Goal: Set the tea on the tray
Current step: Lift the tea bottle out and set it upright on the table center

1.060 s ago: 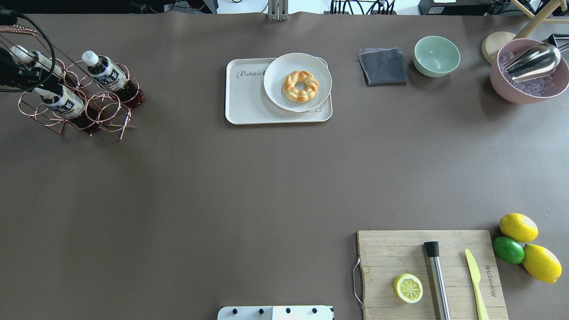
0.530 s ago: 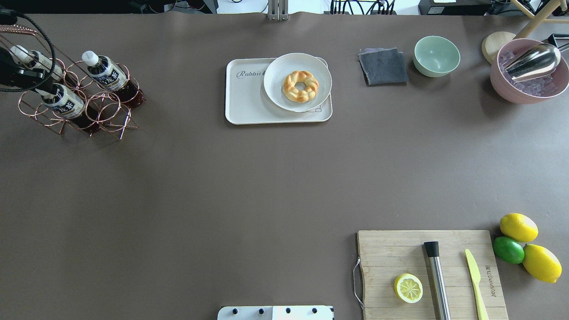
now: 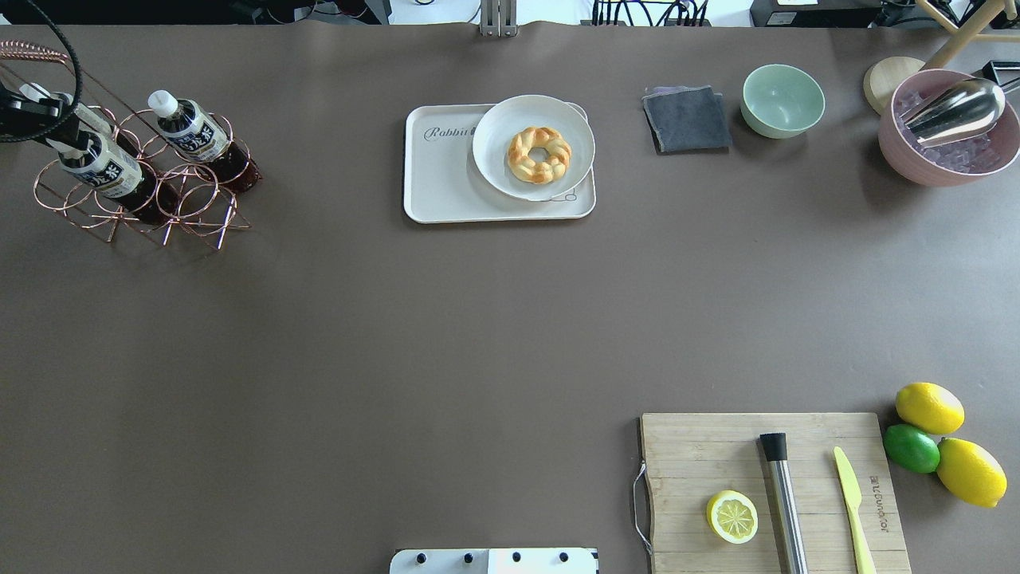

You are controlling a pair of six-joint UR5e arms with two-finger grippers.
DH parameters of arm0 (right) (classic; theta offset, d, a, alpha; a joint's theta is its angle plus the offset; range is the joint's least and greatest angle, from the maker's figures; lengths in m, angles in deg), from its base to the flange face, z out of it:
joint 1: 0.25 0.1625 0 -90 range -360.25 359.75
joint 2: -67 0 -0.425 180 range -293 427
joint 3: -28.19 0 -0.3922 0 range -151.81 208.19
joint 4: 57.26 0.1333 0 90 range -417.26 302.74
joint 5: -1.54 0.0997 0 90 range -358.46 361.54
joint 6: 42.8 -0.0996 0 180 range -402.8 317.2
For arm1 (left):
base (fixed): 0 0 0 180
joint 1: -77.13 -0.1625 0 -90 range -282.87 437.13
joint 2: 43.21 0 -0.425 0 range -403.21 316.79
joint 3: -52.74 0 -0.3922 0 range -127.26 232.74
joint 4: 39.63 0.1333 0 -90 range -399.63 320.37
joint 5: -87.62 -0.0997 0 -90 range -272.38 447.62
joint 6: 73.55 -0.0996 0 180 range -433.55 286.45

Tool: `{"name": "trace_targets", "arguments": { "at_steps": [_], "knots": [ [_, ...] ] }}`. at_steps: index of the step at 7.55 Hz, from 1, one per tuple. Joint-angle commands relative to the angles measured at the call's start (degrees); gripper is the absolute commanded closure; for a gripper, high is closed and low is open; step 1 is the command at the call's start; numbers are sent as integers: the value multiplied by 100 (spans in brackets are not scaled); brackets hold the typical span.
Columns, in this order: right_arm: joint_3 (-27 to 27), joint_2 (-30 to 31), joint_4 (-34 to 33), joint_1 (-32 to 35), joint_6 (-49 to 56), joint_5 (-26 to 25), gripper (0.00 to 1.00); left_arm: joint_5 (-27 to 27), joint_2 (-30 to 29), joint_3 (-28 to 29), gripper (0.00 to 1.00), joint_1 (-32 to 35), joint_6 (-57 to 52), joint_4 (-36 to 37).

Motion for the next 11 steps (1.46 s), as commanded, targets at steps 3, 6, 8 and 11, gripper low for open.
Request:
{"name": "trace_targets", "arguments": {
  "at_steps": [3,6,8,11],
  "knots": [
    [-15,5,0,0,-23,10,0,11,-746,-1476,100,174,176,2419],
    [-24,22,0,-9,-23,1,0,-76,-2159,-1357,100,-1500,1959,2882],
    [-42,22,0,-9,-23,1,0,-1108,-3250,-506,100,-2677,2568,2882],
    [-51,49,-9,-18,-23,10,0,-1527,-3770,233,100,-3490,2622,2733]
  ]
}}
